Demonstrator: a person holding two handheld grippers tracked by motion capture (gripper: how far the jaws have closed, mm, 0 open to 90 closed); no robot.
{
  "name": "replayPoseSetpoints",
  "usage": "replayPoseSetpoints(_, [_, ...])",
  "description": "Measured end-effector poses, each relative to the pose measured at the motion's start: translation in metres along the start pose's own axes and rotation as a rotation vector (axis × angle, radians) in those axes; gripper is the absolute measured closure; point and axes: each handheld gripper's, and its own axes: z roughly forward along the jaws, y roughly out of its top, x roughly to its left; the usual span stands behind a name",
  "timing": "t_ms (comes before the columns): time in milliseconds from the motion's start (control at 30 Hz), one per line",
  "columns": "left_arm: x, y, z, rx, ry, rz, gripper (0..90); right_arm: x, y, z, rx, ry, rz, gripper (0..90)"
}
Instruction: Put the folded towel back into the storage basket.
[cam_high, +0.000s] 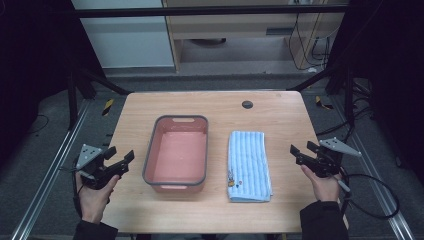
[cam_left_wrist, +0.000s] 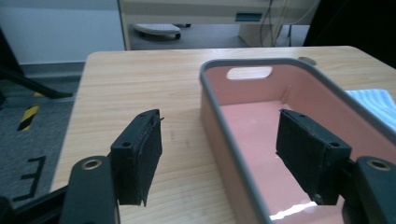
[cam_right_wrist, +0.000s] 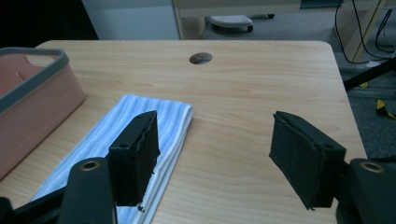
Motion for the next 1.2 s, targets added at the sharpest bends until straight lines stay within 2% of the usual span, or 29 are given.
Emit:
replayPoseSetpoints(133, [-0.015, 0.007, 0.005, -0.007, -0.028, 0.006, 32.0, 0.006, 0.012, 0.002, -0.011, 0.016, -0.016, 32.3])
replayPoseSetpoints(200, [-0.024, 0.009, 0.008, -0.013, -0.051, 0.008, 32.3, 0.012, 0.021, 0.003, -0.010, 0.022, -0.042, 32.3])
replayPoseSetpoints(400, [-0.051, 0.012, 0.022, 0.017, -0.087, 0.037, 33.5, 0.019, 0.036, 0.006, -0.026, 0.043, -0.058, 32.3])
replayPoseSetpoints(567, [-0.072, 0.013, 0.032, 0.043, -0.123, 0.065, 35.2, 0.023, 0.048, 0.011, -0.038, 0.040, -0.061, 32.0])
replayPoseSetpoints(733, [-0.092, 0.015, 0.040, 0.053, -0.158, 0.089, 35.8, 0.026, 0.055, 0.016, -0.031, 0.047, -0.072, 32.1])
replayPoseSetpoints(833, [-0.104, 0.015, 0.045, 0.056, -0.180, 0.086, 36.5, 0.026, 0.059, 0.024, -0.023, 0.045, -0.074, 32.1])
replayPoseSetpoints(900, [-0.113, 0.015, 0.048, 0.063, -0.193, 0.088, 36.5, 0.026, 0.060, 0.027, -0.022, 0.051, -0.073, 32.1])
replayPoseSetpoints(933, [-0.121, 0.015, 0.051, 0.068, -0.204, 0.090, 36.6, 0.026, 0.061, 0.029, -0.021, 0.053, -0.073, 32.0])
replayPoseSetpoints(967, [-0.121, 0.015, 0.051, 0.068, -0.204, 0.090, 36.6, 0.026, 0.061, 0.029, -0.021, 0.053, -0.073, 32.0])
replayPoseSetpoints(1200, [-0.151, 0.012, 0.063, 0.090, -0.245, 0.110, 37.1, 0.029, 0.061, 0.041, -0.008, 0.069, -0.077, 31.0])
